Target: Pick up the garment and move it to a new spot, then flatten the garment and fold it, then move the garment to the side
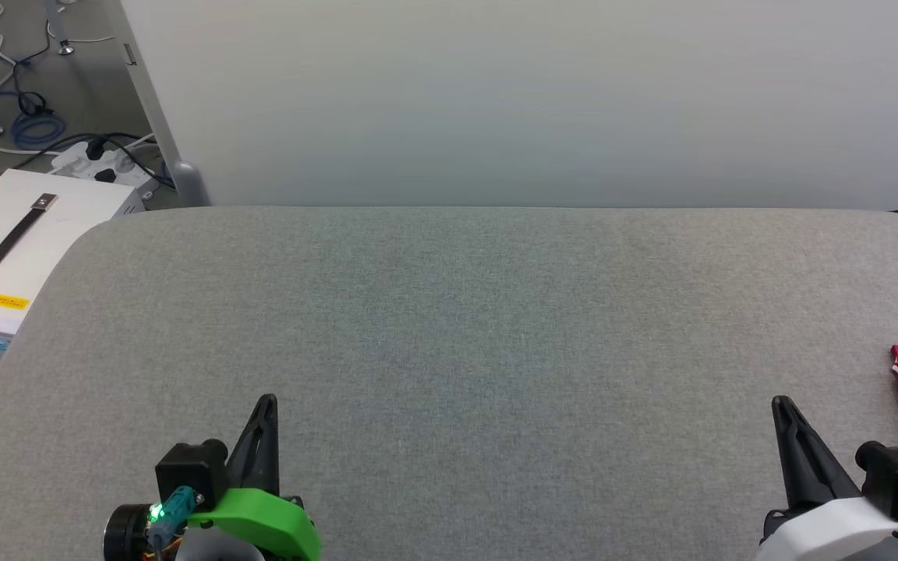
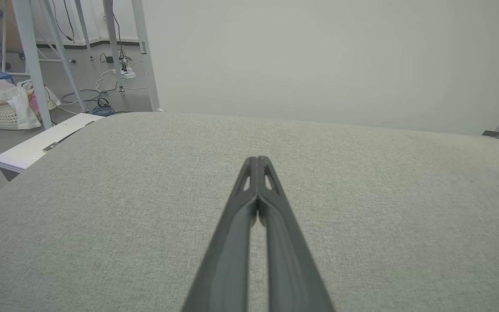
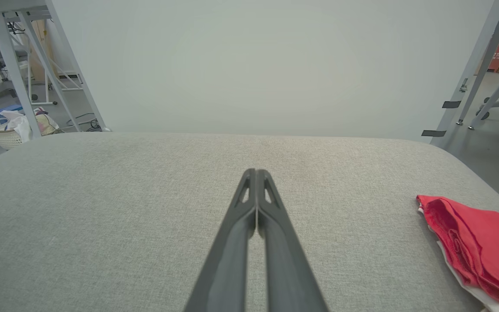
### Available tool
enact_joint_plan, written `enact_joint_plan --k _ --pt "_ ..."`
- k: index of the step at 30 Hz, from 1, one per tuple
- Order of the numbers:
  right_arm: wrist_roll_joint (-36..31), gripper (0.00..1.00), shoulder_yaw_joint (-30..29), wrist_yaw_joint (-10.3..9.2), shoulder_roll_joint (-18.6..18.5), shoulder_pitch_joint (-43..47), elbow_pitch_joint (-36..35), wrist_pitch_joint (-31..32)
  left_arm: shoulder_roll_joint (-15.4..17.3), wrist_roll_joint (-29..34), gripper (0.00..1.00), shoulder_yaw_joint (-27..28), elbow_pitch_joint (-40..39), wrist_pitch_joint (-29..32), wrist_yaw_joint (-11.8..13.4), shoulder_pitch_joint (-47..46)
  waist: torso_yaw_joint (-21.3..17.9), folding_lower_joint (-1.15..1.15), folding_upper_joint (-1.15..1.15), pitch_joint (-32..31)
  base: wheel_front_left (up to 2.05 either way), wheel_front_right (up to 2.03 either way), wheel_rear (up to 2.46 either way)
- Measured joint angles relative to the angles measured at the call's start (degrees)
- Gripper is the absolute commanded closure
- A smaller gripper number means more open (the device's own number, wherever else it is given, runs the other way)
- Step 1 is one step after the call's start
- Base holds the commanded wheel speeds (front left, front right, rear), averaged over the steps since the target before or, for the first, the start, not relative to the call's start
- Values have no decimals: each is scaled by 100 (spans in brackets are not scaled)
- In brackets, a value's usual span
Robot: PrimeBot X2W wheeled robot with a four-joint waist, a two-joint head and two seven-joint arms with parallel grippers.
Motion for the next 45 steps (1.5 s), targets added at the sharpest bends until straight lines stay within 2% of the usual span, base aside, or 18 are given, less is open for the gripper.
enact_joint_plan --k 45 --pt "-301 100 107 0 8 -358 361 -2 -426 895 100 600 -386 481 -260 0 -74 0 0 146 0 0 0"
